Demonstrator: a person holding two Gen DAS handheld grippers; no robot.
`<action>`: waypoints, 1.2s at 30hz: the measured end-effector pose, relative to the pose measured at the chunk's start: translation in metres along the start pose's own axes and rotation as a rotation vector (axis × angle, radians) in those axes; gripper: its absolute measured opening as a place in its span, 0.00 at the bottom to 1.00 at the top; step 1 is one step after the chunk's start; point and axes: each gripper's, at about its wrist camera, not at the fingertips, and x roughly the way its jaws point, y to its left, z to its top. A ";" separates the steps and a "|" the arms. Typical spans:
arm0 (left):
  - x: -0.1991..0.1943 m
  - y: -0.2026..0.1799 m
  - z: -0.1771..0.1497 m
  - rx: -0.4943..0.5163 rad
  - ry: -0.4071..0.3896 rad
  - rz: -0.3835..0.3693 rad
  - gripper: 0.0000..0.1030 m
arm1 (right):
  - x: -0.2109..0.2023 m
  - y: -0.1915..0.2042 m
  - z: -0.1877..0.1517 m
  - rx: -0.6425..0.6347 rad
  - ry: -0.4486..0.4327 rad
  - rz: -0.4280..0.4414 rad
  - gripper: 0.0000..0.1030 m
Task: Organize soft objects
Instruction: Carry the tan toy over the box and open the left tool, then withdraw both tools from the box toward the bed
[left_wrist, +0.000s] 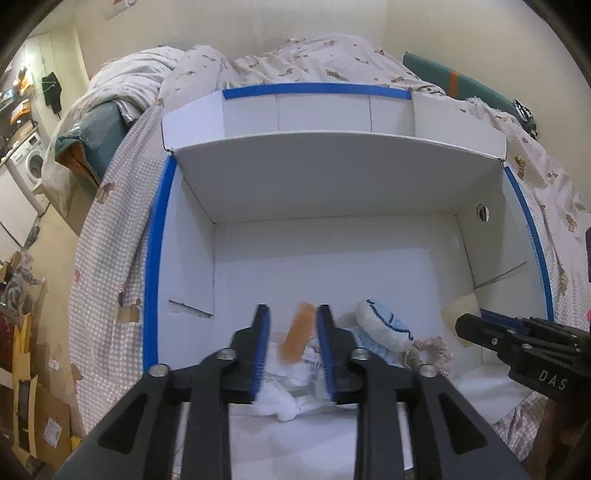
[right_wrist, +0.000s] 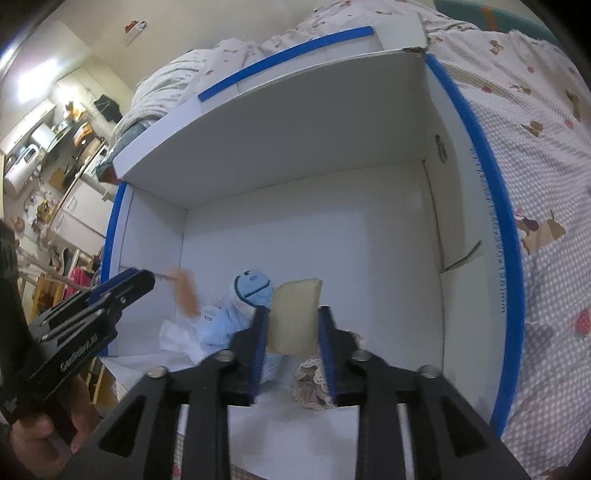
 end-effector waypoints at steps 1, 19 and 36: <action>-0.002 0.000 0.000 0.001 -0.008 0.009 0.40 | 0.000 -0.002 0.000 0.010 -0.001 -0.003 0.38; -0.012 -0.002 0.000 0.034 0.006 0.041 0.59 | -0.006 0.000 0.001 0.017 -0.048 -0.025 0.73; -0.046 0.029 -0.031 -0.008 0.039 0.051 0.59 | -0.039 0.012 -0.016 0.023 -0.086 0.022 0.73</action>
